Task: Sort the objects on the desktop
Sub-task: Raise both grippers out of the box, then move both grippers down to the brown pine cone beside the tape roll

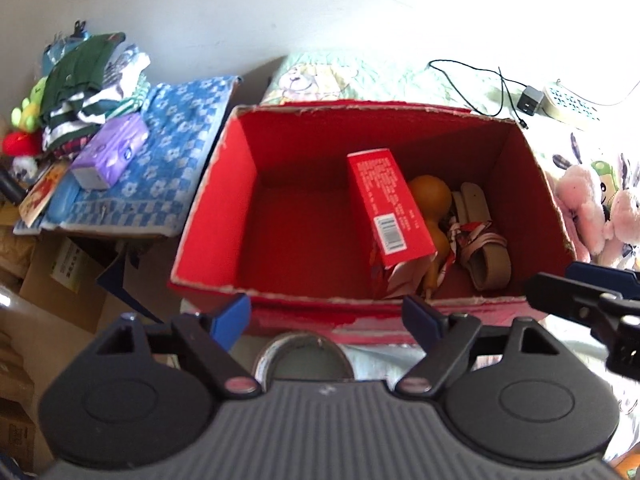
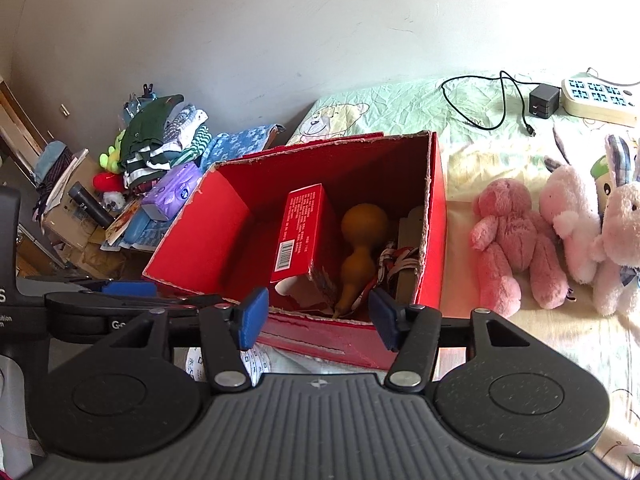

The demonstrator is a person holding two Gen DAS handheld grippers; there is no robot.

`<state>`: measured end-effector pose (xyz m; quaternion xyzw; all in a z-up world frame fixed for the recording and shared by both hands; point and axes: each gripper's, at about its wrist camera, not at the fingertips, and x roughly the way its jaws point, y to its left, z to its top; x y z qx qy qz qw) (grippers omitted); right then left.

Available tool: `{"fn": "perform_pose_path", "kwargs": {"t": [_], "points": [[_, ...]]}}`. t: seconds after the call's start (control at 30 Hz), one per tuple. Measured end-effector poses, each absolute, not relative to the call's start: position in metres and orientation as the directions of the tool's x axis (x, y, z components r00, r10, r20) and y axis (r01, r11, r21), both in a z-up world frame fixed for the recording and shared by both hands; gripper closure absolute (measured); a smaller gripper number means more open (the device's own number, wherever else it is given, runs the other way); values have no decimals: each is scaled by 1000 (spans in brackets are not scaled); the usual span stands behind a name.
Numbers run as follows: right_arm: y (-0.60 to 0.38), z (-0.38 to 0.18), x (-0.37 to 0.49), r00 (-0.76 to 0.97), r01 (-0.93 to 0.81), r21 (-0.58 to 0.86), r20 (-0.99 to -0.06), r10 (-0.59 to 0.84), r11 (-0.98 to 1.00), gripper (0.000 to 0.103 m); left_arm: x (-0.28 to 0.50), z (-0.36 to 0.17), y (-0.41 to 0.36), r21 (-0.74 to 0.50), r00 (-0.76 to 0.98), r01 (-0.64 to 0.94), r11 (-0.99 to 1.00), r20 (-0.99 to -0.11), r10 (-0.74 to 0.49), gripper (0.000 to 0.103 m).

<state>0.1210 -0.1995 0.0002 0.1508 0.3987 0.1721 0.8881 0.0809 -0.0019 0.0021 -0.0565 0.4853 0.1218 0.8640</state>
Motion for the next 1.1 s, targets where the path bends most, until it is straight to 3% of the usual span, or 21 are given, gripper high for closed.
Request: {"fn": "perform_pose_path", "kwargs": {"t": [0.5, 0.87, 1.1], "points": [[-180, -30, 110, 473, -338, 461, -670, 571, 821, 49, 16, -32, 40, -59, 430, -463, 884, -887, 166, 20], [-136, -69, 122, 218, -348, 574, -720, 659, 741, 55, -24, -70, 32, -110, 423, -335, 936, -905, 45, 26], [-112, -80, 128, 138, -334, 611, -722, 678, 718, 55, -22, -89, 25, -90, 399, -291, 953, -916, 35, 26]]}}
